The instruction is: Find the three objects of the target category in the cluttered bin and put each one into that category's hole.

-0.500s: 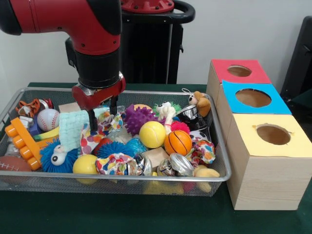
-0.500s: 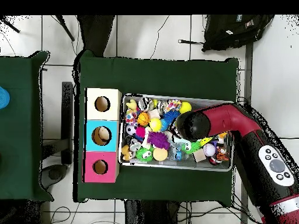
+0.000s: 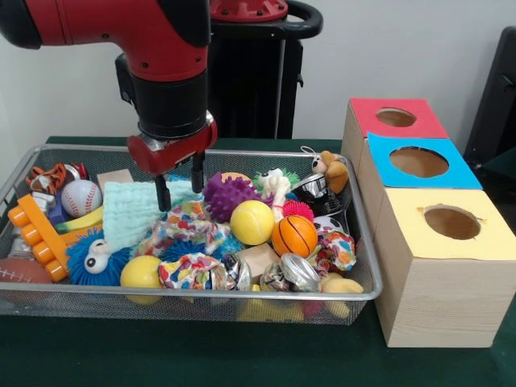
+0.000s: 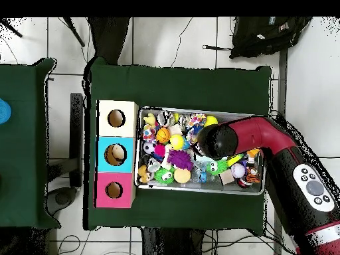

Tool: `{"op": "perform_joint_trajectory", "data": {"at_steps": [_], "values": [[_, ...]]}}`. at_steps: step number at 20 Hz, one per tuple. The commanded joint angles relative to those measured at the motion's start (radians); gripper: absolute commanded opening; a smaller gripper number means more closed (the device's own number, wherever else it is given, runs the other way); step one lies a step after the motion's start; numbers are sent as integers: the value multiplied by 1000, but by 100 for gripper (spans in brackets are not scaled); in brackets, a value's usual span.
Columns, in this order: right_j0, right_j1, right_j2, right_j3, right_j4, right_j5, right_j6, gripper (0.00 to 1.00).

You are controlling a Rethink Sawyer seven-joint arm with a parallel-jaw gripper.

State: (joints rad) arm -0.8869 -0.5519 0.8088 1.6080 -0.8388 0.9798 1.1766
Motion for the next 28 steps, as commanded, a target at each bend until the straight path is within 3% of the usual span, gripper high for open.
{"op": "perform_joint_trajectory", "data": {"at_steps": [1, 10, 16, 21, 28], "values": [[11, -22, -57, 24, 27, 26, -48, 100], [14, -37, -71, 38, 45, 23, -37, 100], [-9, -63, -85, 94, 51, 1, -34, 100], [-31, -114, -87, 191, 58, -56, 8, 100], [-18, -142, -101, 249, 51, -89, 58, 100]]}}
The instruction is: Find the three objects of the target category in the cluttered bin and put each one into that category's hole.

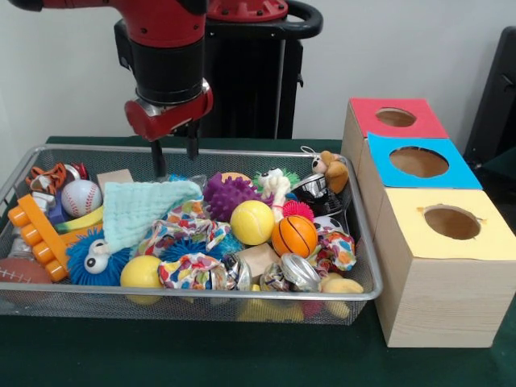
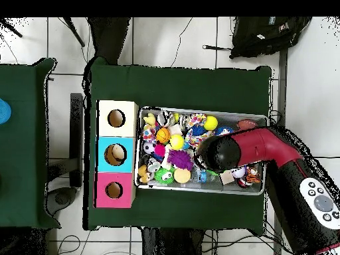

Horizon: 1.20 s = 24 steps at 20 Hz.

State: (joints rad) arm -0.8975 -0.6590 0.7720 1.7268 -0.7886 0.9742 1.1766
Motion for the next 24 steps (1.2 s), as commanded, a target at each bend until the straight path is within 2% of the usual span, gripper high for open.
{"op": "perform_joint_trajectory", "data": {"at_steps": [1, 4, 10, 11, 15, 24], "values": [[-8, -33, -64, 135, -1, -89, 54, 100], [-9, -16, -72, 127, 1, -83, 42, 100], [12, -11, -97, 138, -1, -132, 107, 100], [14, -31, -92, 153, 8, -139, 113, 100], [2, -50, -77, 178, 33, -164, 92, 100], [-4, -35, -93, 149, 49, -170, 73, 100]]}}
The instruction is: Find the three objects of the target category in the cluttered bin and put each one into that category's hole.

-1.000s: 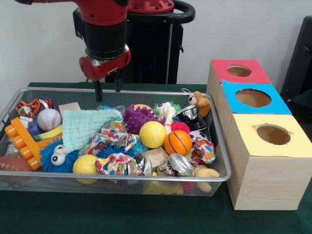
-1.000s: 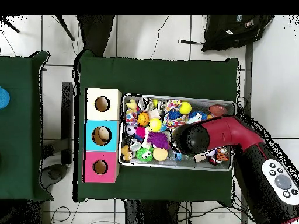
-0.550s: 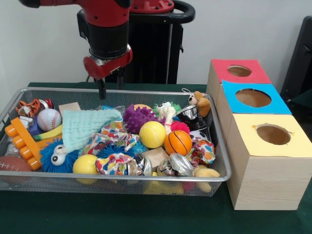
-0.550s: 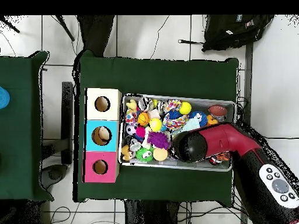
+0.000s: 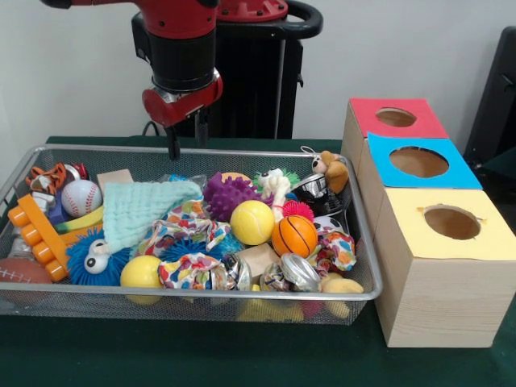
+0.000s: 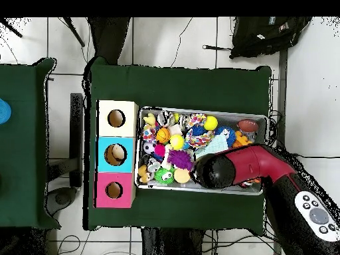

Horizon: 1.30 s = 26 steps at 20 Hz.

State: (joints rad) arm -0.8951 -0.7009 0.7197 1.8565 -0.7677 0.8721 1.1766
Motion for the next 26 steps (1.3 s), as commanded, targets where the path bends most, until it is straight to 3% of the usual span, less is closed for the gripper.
{"op": "perform_joint_trajectory", "data": {"at_steps": [1, 14, 26], "values": [[-6, 12, -42, 17, 29, -74, 75, 100], [-2, 57, -63, -26, 23, -93, 73, 100], [-20, 94, -90, -16, 7, -191, 110, 100]]}}
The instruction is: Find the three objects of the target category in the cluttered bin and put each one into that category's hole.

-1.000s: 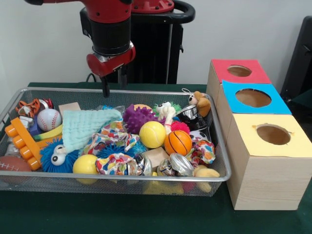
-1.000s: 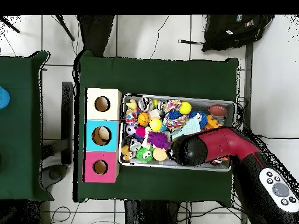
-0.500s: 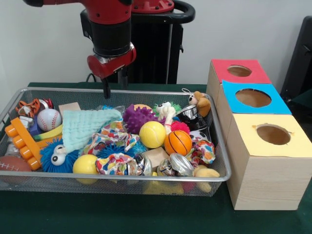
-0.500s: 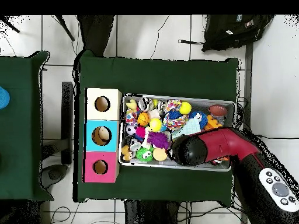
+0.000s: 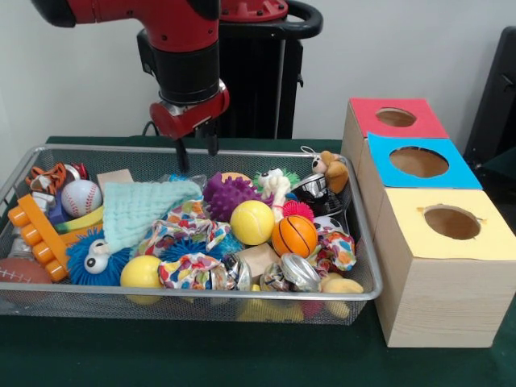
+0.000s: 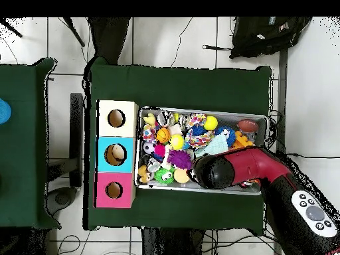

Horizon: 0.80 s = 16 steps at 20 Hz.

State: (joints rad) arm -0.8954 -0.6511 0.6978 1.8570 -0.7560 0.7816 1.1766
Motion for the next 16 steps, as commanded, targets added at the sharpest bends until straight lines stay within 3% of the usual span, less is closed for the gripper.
{"op": "perform_joint_trajectory", "data": {"at_steps": [1, 16], "values": [[-20, 41, -72, -12, -2, -106, 115, 100], [-17, 48, -105, -52, 7, -90, 47, 100]]}}
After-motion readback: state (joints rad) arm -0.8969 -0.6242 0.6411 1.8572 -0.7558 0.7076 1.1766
